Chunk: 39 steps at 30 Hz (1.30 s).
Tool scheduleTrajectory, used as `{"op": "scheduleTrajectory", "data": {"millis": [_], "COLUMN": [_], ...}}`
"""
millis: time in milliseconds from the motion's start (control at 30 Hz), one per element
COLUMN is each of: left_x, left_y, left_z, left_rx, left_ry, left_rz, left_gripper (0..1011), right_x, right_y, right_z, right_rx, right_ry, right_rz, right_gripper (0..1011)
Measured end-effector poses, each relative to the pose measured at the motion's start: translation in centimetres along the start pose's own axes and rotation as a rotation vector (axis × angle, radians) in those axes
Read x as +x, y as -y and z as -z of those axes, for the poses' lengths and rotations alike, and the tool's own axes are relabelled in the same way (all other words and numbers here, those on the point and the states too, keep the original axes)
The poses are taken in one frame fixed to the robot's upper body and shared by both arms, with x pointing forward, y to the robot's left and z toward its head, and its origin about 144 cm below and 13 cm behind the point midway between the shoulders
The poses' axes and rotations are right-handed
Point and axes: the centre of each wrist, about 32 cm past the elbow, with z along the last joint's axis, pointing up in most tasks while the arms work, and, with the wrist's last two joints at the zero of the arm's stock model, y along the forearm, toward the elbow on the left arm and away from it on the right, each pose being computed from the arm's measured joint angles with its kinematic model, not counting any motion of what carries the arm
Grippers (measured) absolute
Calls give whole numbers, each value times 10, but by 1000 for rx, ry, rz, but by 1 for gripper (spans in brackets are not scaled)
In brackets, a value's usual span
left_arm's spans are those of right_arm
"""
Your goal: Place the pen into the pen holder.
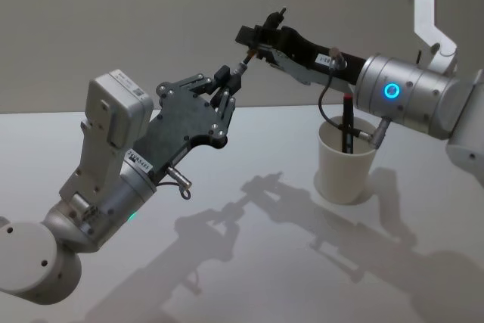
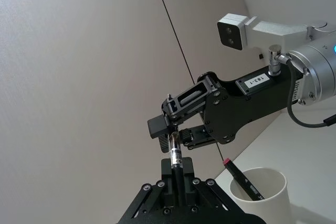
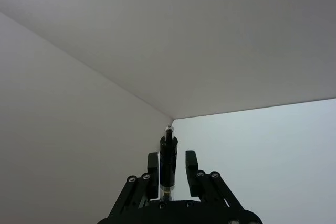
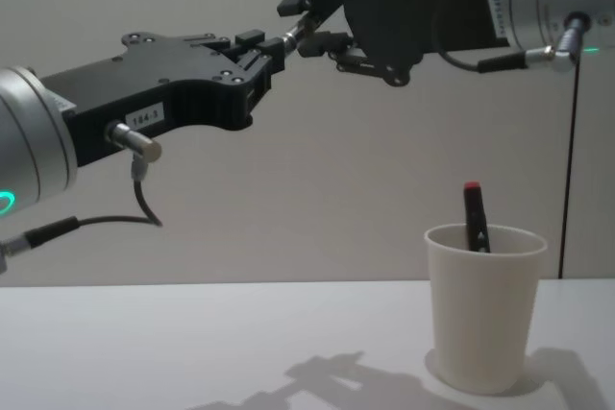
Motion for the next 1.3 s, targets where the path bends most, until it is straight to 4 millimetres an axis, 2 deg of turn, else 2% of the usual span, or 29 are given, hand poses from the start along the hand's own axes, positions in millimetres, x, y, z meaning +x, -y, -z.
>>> {"op": "scheduleTrajectory", "data": {"millis": [233,300,1300], "left_x": [0,0,0], "left_y": [0,0,0], "left_z": [0,0,0], "left_rx": [1,1,0], "left_ry": [0,0,0], "left_rz": [0,0,0], "left_gripper": [115,115,114], "right_x": [0,0,0], "right_y": [0,0,0], "right_z": [0,0,0], "right_rx": [0,0,0], "right_ry": [-1,-1,-1], "right_rz": [-2,-2,1], "right_gripper": [151,133,134]}}
